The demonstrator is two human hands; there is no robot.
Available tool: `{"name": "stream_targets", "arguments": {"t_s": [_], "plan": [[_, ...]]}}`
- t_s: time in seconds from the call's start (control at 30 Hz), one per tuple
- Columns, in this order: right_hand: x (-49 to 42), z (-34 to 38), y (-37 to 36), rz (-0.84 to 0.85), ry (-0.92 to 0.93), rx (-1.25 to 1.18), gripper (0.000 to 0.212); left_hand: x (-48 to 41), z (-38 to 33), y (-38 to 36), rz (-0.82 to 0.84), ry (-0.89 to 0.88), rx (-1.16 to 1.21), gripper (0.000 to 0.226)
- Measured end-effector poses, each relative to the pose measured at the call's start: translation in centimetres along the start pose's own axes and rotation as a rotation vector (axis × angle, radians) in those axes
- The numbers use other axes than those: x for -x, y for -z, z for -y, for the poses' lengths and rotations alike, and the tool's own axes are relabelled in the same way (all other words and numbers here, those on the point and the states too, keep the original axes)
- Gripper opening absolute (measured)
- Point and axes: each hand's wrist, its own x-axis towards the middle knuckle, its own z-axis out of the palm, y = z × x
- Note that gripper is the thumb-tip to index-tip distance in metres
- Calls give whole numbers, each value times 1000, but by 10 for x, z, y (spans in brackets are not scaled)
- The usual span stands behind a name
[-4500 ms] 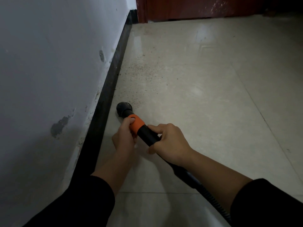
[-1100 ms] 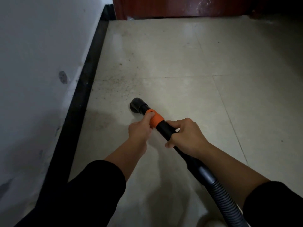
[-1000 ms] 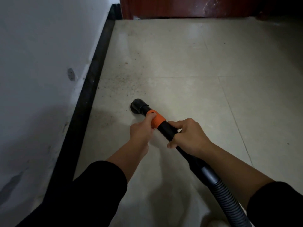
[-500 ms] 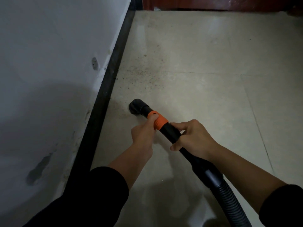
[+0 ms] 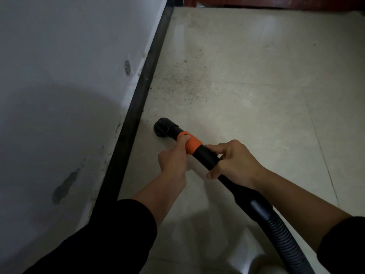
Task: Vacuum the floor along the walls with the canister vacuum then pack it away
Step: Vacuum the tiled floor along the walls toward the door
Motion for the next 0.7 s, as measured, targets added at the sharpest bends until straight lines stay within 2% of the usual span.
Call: {"name": "stream_targets", "arguments": {"t_s": [0.37, 0.5, 0.57, 0.63, 0.7], "plan": [[-13, 21, -23, 35, 64, 21, 68, -19, -7, 28, -51, -15, 91, 57], [-19, 25, -30, 33, 77, 43, 70, -30, -7, 35, -45, -23, 66, 33], [-21, 25, -32, 27, 89, 42, 69, -36, -6, 37, -34, -26, 68, 31], [-22, 26, -34, 19, 103, 48, 69, -39, -7, 39, -34, -17, 74, 33], [-22, 26, -37, 9, 114, 63, 67, -38, -9, 41, -6, 11, 72, 44]]}}
